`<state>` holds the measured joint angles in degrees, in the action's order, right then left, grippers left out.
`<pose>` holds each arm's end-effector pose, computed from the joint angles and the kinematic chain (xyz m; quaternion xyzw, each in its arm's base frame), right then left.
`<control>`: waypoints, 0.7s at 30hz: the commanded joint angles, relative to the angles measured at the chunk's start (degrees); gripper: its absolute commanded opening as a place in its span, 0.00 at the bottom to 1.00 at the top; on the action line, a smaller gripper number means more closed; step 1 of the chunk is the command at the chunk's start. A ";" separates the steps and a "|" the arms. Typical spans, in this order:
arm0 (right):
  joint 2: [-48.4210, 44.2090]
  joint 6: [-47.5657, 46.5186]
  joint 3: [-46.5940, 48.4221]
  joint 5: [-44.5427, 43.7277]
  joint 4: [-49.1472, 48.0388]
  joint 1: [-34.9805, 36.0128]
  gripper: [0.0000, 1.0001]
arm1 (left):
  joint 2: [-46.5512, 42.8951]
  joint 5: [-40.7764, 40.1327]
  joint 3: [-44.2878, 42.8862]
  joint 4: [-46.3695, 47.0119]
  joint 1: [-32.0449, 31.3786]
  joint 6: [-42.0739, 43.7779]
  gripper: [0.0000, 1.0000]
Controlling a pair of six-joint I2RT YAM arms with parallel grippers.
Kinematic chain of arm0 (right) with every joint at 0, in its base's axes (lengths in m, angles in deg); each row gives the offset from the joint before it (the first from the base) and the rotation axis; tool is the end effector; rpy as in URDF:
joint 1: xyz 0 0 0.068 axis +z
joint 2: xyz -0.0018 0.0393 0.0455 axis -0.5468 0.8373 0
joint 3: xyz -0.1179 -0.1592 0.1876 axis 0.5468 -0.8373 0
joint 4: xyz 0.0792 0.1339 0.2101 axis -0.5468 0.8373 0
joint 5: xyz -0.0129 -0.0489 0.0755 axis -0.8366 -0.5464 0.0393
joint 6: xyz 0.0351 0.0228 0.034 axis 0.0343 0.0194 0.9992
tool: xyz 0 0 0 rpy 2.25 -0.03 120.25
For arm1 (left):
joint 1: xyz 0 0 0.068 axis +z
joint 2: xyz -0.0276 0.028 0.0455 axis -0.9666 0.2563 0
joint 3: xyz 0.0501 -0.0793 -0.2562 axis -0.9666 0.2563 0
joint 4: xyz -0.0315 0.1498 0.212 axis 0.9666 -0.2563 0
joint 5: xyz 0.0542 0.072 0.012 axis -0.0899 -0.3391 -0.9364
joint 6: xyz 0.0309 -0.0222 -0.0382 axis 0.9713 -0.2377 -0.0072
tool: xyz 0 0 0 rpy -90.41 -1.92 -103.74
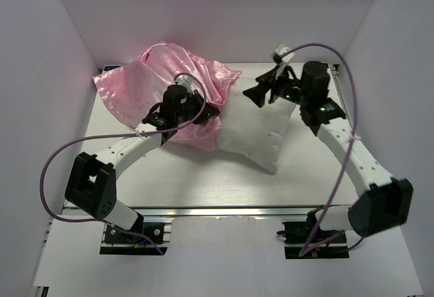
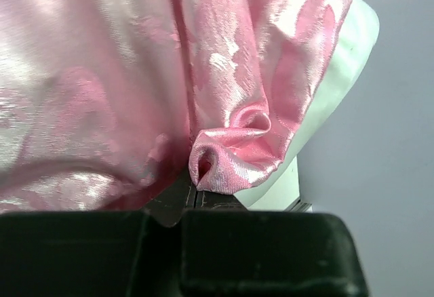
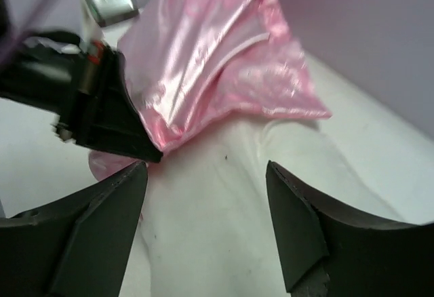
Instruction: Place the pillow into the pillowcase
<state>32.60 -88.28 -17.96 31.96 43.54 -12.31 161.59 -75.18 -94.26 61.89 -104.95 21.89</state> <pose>0.2915 0.1310 0.3858 -0.3163 0.6686 0.3108 0.5970 0.2956 -0.1790 0.2848 -0.0819 0.8403 -0.4134 0.3410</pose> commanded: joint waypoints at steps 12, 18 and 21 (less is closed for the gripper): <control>-8.01 14.17 -8.61 -8.79 16.06 -18.81 0.89 | 6.26 6.74 -4.42 4.61 0.01 -0.16 0.00; -5.12 17.86 -12.22 -2.39 16.61 -20.23 0.89 | 7.32 8.06 -5.39 5.40 0.01 -0.51 0.00; -1.35 22.69 -18.54 5.00 4.88 -20.23 0.89 | 7.41 8.94 -5.13 6.63 0.01 -1.30 0.00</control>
<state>28.23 -70.99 -32.67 28.66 58.80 -32.72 169.32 -70.15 -98.02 67.70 -104.49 21.52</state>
